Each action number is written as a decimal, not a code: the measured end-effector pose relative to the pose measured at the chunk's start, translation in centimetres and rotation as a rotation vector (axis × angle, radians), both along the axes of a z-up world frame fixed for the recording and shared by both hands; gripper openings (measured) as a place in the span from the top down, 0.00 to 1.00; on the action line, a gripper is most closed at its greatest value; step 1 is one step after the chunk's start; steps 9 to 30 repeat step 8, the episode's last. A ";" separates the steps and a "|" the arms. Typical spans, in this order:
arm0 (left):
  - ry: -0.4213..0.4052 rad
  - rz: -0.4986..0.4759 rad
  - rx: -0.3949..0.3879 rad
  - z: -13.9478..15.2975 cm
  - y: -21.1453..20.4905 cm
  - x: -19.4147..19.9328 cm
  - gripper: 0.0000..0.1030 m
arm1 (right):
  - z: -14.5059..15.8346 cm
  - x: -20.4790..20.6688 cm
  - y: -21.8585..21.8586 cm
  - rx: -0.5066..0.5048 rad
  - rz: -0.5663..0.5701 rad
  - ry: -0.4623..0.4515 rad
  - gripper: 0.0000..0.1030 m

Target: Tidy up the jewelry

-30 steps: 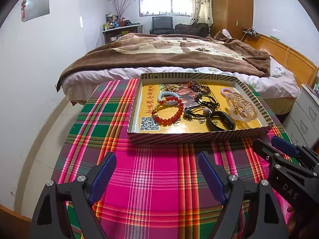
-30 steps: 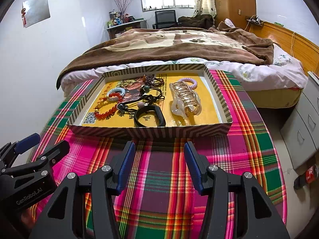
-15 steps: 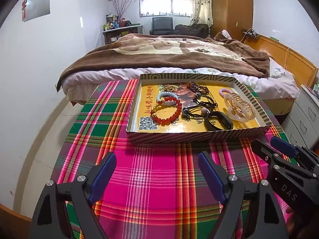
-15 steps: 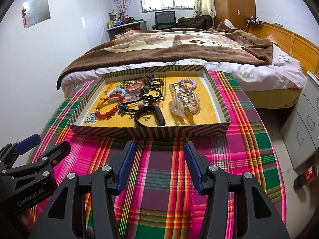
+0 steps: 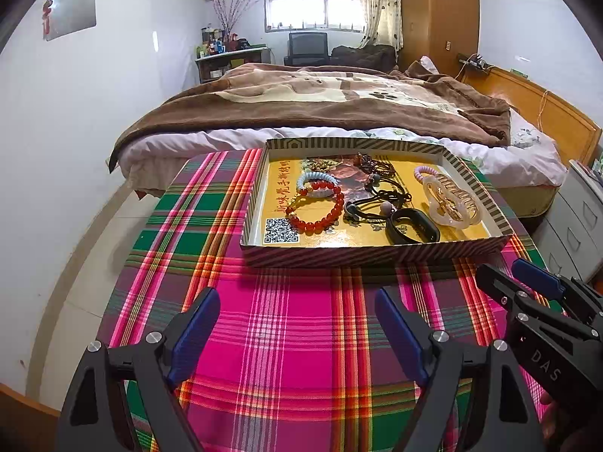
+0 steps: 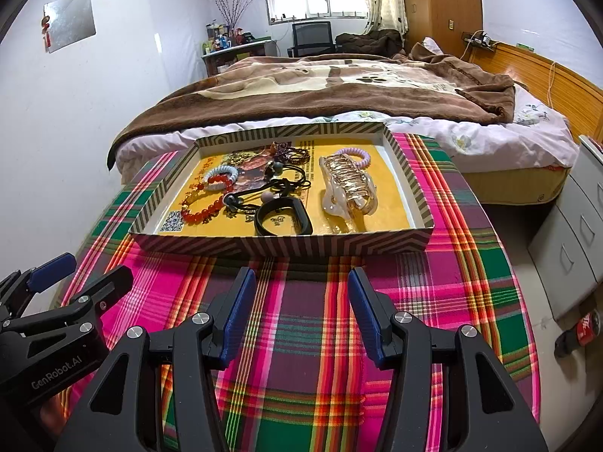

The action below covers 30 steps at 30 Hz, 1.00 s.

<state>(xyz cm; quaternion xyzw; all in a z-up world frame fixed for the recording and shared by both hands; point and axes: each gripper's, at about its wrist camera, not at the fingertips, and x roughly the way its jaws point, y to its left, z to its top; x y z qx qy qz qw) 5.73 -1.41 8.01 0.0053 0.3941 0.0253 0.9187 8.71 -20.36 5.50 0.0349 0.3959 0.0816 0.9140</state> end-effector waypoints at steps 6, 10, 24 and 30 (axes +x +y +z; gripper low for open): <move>0.000 0.007 -0.007 0.0 0.3 -0.1 0.19 | 0.2 -0.1 -0.1 0.000 0.000 -0.003 0.50; 0.003 0.003 -0.008 0.0 0.3 -0.1 0.19 | 0.3 -0.2 -0.1 0.001 0.000 -0.004 0.50; 0.003 0.003 -0.008 0.0 0.3 -0.1 0.19 | 0.3 -0.2 -0.1 0.001 0.000 -0.004 0.50; 0.003 0.003 -0.008 0.0 0.3 -0.1 0.19 | 0.3 -0.2 -0.1 0.001 0.000 -0.004 0.50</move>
